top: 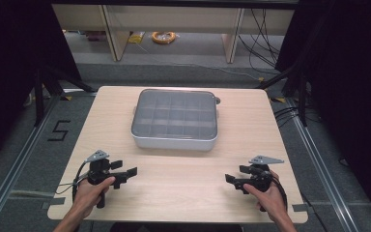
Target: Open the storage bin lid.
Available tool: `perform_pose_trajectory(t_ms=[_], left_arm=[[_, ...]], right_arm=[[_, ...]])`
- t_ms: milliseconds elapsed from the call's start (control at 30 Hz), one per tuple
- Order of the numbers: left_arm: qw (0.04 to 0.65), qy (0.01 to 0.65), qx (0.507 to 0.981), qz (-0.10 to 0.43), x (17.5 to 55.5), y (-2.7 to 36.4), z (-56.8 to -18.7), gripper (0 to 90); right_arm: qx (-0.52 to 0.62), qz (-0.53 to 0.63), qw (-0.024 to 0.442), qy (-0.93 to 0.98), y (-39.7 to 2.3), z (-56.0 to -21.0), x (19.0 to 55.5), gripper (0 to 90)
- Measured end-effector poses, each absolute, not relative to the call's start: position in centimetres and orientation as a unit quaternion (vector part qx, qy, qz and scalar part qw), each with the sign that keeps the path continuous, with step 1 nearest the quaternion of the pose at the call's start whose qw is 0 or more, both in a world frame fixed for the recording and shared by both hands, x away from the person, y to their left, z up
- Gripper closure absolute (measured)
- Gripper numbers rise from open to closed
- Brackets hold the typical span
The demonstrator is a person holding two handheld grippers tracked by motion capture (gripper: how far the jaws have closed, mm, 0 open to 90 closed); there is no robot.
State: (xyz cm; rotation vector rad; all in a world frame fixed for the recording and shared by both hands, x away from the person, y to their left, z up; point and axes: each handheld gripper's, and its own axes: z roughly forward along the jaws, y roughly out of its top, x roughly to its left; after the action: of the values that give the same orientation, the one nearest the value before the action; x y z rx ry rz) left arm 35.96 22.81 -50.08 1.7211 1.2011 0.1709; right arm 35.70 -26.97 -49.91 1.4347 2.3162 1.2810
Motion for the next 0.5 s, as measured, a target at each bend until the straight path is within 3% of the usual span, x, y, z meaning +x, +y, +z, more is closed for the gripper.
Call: perform_pose_trajectory(t_ms=[500], left_arm=[[0.507,0.508,0.695,0.052,36.23,23.04,-50.06,15.4]], right_arm=[[0.477,0.456,0.063,0.749,-27.93,-49.82,36.36,19.7]])
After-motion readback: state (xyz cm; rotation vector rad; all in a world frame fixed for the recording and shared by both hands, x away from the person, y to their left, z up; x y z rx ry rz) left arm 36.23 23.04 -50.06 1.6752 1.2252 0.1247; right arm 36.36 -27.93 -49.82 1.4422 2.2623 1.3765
